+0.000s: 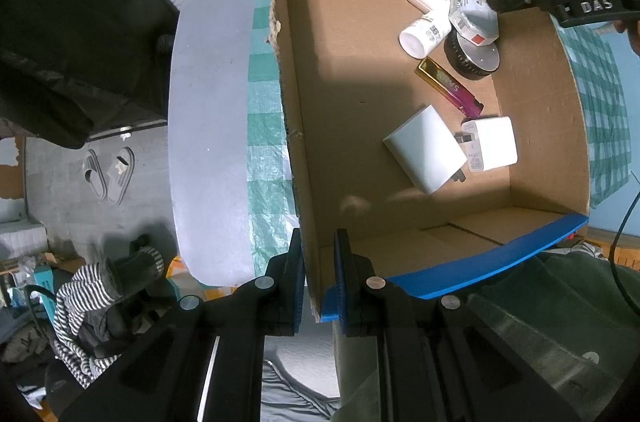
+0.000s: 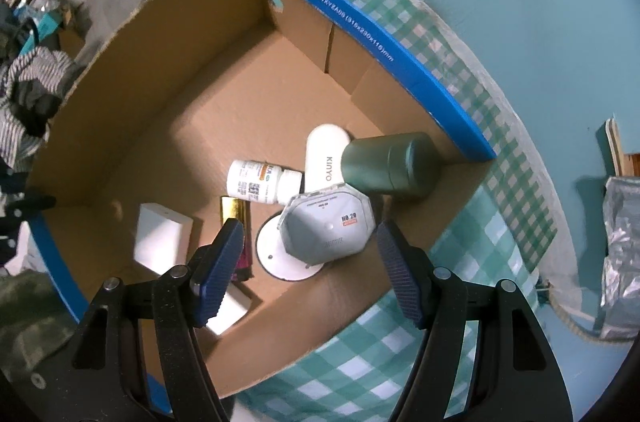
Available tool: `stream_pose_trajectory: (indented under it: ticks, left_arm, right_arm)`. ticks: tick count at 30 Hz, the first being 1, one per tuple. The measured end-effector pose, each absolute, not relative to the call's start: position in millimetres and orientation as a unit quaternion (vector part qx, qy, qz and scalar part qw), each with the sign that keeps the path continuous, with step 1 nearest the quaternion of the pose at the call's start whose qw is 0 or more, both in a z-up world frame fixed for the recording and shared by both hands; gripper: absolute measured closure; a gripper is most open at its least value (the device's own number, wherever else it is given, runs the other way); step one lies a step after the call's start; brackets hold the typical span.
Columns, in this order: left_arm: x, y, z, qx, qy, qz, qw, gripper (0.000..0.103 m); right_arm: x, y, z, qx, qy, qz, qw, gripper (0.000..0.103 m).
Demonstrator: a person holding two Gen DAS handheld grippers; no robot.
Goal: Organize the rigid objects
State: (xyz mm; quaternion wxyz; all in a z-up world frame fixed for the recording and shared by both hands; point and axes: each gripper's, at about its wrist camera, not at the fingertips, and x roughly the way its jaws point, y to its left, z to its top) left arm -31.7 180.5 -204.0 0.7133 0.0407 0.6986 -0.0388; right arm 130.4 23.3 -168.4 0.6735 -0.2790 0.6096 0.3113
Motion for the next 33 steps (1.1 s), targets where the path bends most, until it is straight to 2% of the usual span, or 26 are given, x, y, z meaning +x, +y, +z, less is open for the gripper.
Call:
stream_pose_trajectory:
  ticks: [13, 24, 26, 28, 32, 33]
  left_arm:
    - [-20.6, 181.5, -192.4, 0.056, 0.689, -0.038, 0.722, 0.09]
    - [4.7, 173.3, -137.8, 0.075, 0.643, -0.042, 0.761, 0.088]
    - [10.3, 170.7, -126.6, 0.073, 0.631, -0.042, 0.771, 0.083]
    - [14.0, 167.8, -112.5, 0.075, 0.614, -0.036, 0.785, 0.064]
    - [19.5, 156.3, -85.5, 0.084, 0.587, -0.039, 0.804, 0.058]
    - [20.1, 152.7, -78.5, 0.086, 0.579, -0.04, 0.81, 0.053]
  right_arm:
    - [126.3, -11.6, -104.7, -0.165, 0.595, 0.285, 0.733, 0.033]
    - [111.9, -62.5, -46.0, -0.075, 0.563, 0.214, 0.795, 0.033]
    - [107.9, -70.4, -37.5, -0.066, 0.555, 0.2, 0.805, 0.033]
    - [103.7, -78.6, -27.9, -0.052, 0.545, 0.186, 0.816, 0.033]
    - [93.4, -92.6, -10.6, -0.035, 0.527, 0.162, 0.834, 0.032]
    - [91.4, -95.4, -7.2, -0.03, 0.523, 0.157, 0.837, 0.032]
